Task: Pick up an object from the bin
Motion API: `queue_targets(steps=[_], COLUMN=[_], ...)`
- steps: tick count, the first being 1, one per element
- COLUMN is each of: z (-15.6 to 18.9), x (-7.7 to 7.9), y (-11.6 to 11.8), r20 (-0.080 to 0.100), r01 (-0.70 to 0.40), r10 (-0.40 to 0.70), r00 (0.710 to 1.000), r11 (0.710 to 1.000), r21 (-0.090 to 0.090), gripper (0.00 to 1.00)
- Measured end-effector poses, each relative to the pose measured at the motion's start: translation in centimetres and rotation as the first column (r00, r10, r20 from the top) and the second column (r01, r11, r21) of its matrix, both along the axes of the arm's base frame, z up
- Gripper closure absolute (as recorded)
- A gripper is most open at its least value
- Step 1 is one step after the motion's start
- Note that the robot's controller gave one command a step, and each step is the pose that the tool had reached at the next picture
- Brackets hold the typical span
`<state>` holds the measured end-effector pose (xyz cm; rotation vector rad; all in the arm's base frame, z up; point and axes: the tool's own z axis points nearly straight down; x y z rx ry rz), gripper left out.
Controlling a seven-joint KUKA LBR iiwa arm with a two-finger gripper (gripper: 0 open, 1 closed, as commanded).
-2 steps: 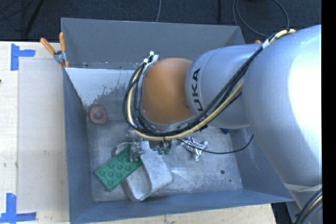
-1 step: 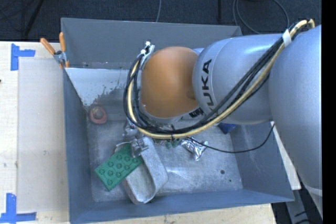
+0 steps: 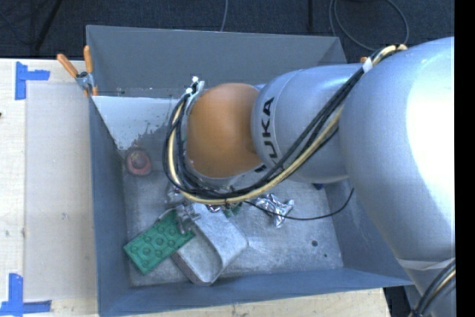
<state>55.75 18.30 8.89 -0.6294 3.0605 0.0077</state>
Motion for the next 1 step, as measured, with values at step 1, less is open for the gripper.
queue_targets(steps=[1], z=[21.11], x=[0.95], y=[-0.3], r20=[-0.006], r01=[-0.039], r10=[0.039], r00=[0.999], r11=[0.999], r21=[-0.006], gripper=[1.0])
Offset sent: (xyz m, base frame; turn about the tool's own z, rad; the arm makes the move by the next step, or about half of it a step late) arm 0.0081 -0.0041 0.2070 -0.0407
